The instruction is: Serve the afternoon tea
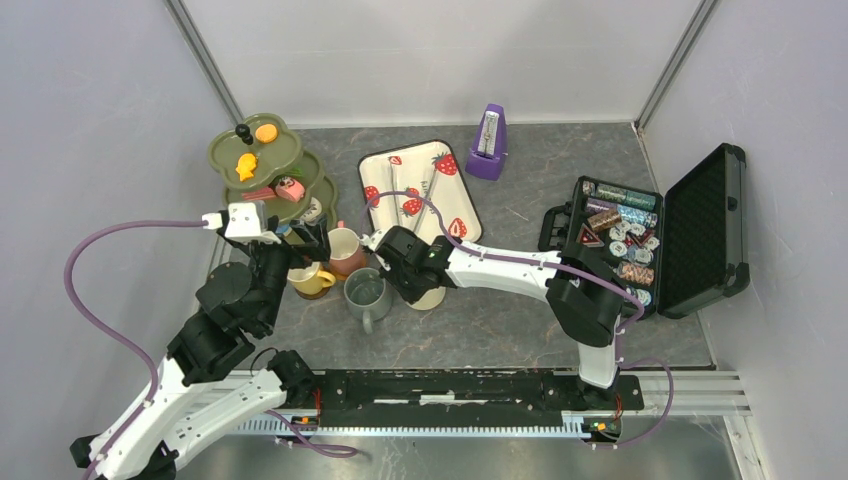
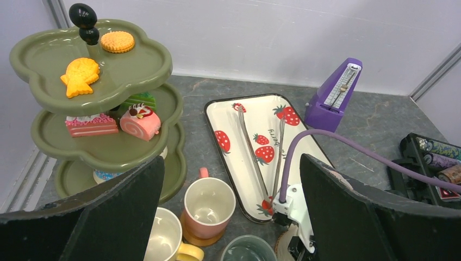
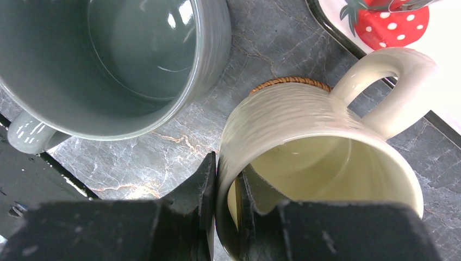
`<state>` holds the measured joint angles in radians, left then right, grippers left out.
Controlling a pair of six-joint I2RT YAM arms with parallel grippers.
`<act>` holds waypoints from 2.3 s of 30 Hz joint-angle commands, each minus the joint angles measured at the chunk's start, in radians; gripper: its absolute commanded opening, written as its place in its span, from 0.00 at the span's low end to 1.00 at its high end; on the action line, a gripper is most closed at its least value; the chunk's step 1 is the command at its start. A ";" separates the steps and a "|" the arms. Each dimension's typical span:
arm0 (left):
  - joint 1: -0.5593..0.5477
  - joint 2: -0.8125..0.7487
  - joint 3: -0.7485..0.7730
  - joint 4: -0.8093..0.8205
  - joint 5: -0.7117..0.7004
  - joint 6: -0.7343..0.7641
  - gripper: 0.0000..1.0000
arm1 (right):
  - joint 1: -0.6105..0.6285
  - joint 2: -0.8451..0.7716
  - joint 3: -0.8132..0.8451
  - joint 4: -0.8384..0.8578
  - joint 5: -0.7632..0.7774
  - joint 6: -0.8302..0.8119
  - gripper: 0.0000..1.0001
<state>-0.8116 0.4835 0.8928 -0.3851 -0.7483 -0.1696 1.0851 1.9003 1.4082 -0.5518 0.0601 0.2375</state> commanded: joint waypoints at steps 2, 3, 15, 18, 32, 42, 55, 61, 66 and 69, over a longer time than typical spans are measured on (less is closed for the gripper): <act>0.011 0.012 -0.002 0.054 0.015 0.024 1.00 | -0.002 -0.019 0.000 0.063 0.014 -0.015 0.00; 0.012 0.013 -0.002 0.053 0.017 0.022 1.00 | -0.001 -0.019 0.000 0.064 0.013 -0.015 0.00; 0.024 0.024 0.000 0.049 0.029 0.016 1.00 | -0.002 -0.026 -0.011 0.064 0.013 -0.007 0.20; 0.028 0.027 0.001 0.049 0.033 0.013 1.00 | -0.001 -0.046 -0.004 0.055 0.019 -0.006 0.33; 0.035 0.084 0.001 0.058 0.008 0.001 1.00 | -0.001 -0.303 -0.010 0.010 0.077 -0.045 0.66; 0.035 0.172 0.167 0.003 0.066 -0.095 1.00 | -0.001 -0.593 -0.091 0.003 0.251 -0.151 0.91; 0.034 0.261 0.401 -0.085 0.102 -0.168 1.00 | -0.001 -1.128 -0.260 0.219 0.472 -0.371 0.98; 0.034 0.279 0.474 -0.097 0.128 -0.201 1.00 | -0.001 -1.328 -0.327 0.288 0.430 -0.454 0.98; 0.034 0.279 0.500 -0.097 0.147 -0.217 1.00 | 0.000 -1.404 -0.367 0.319 0.421 -0.487 0.98; 0.034 0.275 0.501 -0.097 0.144 -0.221 1.00 | 0.000 -1.423 -0.386 0.337 0.415 -0.502 0.98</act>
<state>-0.7807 0.7597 1.3628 -0.4847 -0.6182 -0.3382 1.0843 0.4931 1.0500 -0.2634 0.4870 -0.2150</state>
